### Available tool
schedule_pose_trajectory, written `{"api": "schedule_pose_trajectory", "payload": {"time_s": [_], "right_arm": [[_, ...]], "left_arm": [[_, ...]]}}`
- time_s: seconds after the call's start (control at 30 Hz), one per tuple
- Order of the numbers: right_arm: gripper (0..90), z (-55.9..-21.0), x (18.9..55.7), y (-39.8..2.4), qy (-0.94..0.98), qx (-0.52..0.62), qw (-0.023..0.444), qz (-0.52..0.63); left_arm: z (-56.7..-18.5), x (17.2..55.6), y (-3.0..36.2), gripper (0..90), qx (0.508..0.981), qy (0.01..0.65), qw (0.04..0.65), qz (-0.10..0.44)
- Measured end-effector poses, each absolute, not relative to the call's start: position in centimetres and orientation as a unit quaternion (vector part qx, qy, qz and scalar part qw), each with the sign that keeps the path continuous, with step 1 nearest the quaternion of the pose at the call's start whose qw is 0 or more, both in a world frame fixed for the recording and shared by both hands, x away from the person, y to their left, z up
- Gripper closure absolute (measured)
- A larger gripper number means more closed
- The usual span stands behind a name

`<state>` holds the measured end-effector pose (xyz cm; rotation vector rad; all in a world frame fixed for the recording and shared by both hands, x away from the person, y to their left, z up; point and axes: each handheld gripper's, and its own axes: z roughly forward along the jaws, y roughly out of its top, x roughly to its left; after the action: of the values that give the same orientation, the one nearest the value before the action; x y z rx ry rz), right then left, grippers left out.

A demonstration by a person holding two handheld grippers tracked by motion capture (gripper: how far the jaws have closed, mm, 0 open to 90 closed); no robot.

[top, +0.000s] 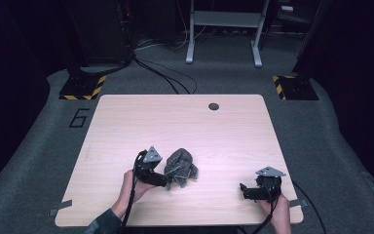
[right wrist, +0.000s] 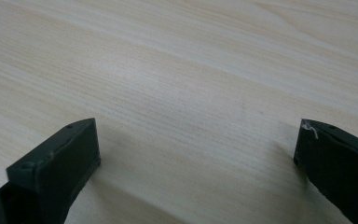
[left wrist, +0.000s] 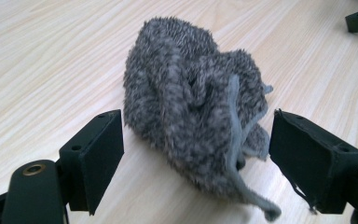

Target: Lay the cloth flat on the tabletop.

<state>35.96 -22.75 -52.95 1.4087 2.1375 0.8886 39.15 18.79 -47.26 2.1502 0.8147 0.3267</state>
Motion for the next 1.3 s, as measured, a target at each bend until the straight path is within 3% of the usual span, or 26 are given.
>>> {"api": "schedule_pose_trajectory", "payload": {"time_s": [0.07, 0.17, 0.37, 0.53, 0.57, 0.77, 1.07, 1.1, 1.17, 1.2, 1.23, 1.27, 1.3], "right_arm": [[0.1, -52.8, 35.9, -22.7, 0.767, 0.519, 0.211, 0.313], [8.4, -52.6, 35.7, -22.5, 0.761, 0.517, 0.223, 0.321], [9.6, -51.1, 35.5, -20.4, 0.769, 0.494, 0.207, 0.349], [14.5, -48.8, 35.0, -15.9, 0.783, 0.444, 0.18, 0.398], [17.1, -48.1, 35.1, -13.1, 0.797, 0.415, 0.166, 0.407], [27.1, -48.0, 36.1, -7.2, 0.821, 0.371, 0.136, 0.411], [41.2, -49.3, 37.7, -3.9, 0.836, 0.363, 0.148, 0.383], [45.7, -49.4, 37.8, -3.6, 0.837, 0.364, 0.155, 0.378], [60.1, -49.7, 38.1, -3.1, 0.841, 0.363, 0.16, 0.367], [60.1, -49.7, 38.1, -3.1, 0.841, 0.363, 0.16, 0.367], [68.8, -50.0, 38.4, -2.9, 0.844, 0.364, 0.164, 0.358], [68.8, -50.0, 38.4, -2.9, 0.844, 0.364, 0.164, 0.358], [76.5, -50.1, 38.4, -2.8, 0.843, 0.368, 0.162, 0.357]], "left_arm": [[-47.5, 38.8, 19.1, 17.4, 0.848, 0.326, 0.396, 0.134], [-48.1, 38.2, 19.7, 16.9, 0.842, 0.34, 0.398, 0.131], [-48.9, 37.4, 20.6, 16.5, 0.83, 0.36, 0.405, 0.131], [-50.1, 36.7, 20.9, 17.6, 0.828, 0.37, 0.404, 0.122], [-50.3, 36.6, 20.8, 18.6, 0.826, 0.371, 0.406, 0.123], [-50.7, 36.3, 20.0, 26.0, 0.822, 0.372, 0.414, 0.118], [-50.3, 36.1, 19.5, 28.4, 0.819, 0.372, 0.415, 0.135], [-50.4, 36.3, 19.5, 32.8, 0.82, 0.371, 0.412, 0.14], [-50.6, 36.7, 19.5, 51.4, 0.827, 0.366, 0.406, 0.133], [-50.6, 36.7, 19.5, 55.9, 0.827, 0.366, 0.406, 0.133], [-50.8, 36.8, 19.4, 62.3, 0.824, 0.368, 0.409, 0.133], [-51.0, 36.8, 19.5, 62.3, 0.823, 0.368, 0.414, 0.13], [-51.0, 36.8, 19.5, 71.5, 0.824, 0.366, 0.412, 0.132]]}}
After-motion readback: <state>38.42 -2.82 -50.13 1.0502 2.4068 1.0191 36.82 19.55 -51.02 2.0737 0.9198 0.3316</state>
